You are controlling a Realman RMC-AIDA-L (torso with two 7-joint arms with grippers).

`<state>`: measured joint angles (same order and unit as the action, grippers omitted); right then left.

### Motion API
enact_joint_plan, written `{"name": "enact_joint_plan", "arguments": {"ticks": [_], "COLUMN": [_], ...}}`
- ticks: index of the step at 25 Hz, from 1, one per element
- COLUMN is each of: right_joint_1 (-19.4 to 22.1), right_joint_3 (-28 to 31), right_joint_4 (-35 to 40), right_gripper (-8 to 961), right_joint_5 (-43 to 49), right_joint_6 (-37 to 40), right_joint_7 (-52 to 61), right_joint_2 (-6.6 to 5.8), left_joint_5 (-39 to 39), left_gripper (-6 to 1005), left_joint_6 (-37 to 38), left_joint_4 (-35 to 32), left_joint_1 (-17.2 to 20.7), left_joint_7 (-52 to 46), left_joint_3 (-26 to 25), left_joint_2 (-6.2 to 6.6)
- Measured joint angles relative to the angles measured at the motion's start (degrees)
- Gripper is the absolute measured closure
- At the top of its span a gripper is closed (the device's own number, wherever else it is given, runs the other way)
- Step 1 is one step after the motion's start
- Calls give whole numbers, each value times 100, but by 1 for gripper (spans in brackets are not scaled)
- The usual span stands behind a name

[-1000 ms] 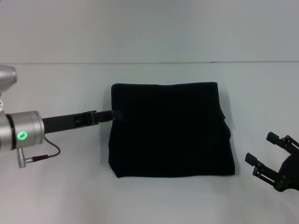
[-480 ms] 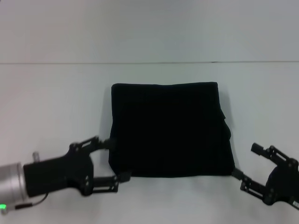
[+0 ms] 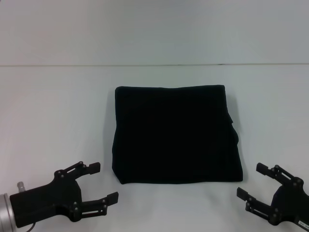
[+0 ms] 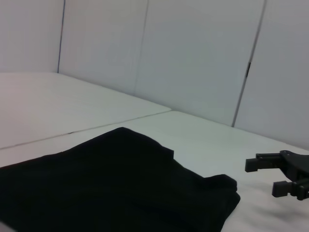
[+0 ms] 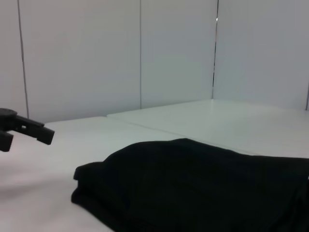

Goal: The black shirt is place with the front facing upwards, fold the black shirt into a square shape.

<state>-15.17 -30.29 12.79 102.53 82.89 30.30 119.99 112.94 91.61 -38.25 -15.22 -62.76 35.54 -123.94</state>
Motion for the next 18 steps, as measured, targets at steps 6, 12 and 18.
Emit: {"name": "enact_joint_plan", "arguments": {"ticks": [6,12,18], "right_joint_1": [2,5,5], "right_joint_3": [-4,18,49], "right_joint_4": [-29,-31,-31], "right_gripper": [105,106,106], "right_joint_5": [22,22,-3], "right_joint_6": [-9,-45,-46], "right_joint_7": [-28,-7,2], "right_joint_2": [-2,1,7], "left_joint_5": [0,30,33], "left_gripper": [50,50,50], "left_joint_6": [-30,-69,-69], "left_joint_4": [0,-4,-8], "left_joint_1": [18,19,-32], "left_joint_7": [-7,-7,-10], "left_joint_3": [-3,-4,-11], "left_joint_2": [6,11,10]}}
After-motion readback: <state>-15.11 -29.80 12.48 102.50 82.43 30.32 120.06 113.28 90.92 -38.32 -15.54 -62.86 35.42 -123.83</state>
